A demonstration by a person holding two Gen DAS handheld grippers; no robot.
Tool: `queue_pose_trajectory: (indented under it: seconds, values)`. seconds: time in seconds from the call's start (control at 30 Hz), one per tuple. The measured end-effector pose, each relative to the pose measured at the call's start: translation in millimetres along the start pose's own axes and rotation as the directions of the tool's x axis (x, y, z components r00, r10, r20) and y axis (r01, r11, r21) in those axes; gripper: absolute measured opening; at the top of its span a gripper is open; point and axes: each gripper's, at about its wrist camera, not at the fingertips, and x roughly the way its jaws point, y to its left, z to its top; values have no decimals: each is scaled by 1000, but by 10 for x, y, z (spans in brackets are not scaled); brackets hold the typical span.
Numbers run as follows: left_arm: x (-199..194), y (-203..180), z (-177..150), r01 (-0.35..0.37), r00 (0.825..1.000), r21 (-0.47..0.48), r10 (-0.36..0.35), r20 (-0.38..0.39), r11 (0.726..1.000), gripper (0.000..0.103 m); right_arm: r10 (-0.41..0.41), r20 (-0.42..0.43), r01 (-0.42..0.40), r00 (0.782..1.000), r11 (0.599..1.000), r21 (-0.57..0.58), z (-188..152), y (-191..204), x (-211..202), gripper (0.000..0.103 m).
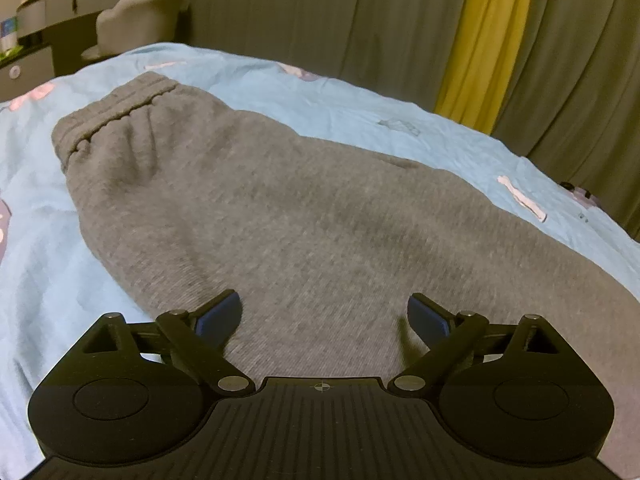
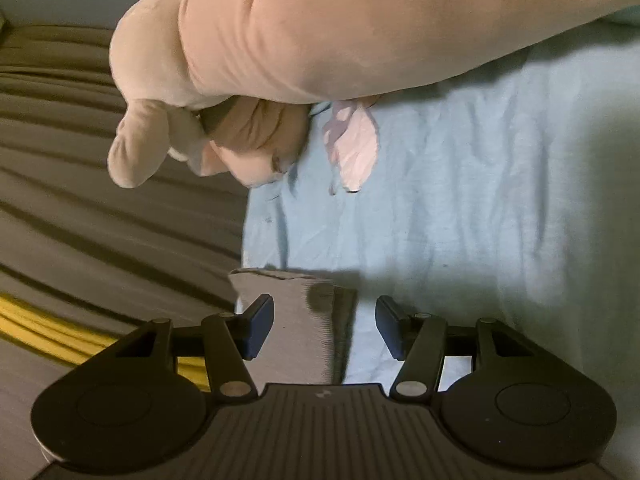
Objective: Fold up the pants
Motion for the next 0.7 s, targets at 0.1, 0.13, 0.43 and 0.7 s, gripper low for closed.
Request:
queue_pose_trajectory:
  seconds: [0.1,0.13,0.43,0.7]
  values:
    - [14,-34,-10,-8,1000,18,8,-2,1000,97,-14,-23,12,1000,998,-69,-34,102,124,57]
    - [15,-45,-14,-11,1000,26,11,-2,1000,97,-16,-28,13,999,996,-89,-47,131,151,57]
    - [32,-71,-28,-17,1000,45,17,-4,999,99,-64,-50,58,997,993,-106,-9,276,394,56]
    - [37,-82,-33,-21,1000,49,21,-4,999,100,-53,-63,44,997,990,-136,-52,269,488,16]
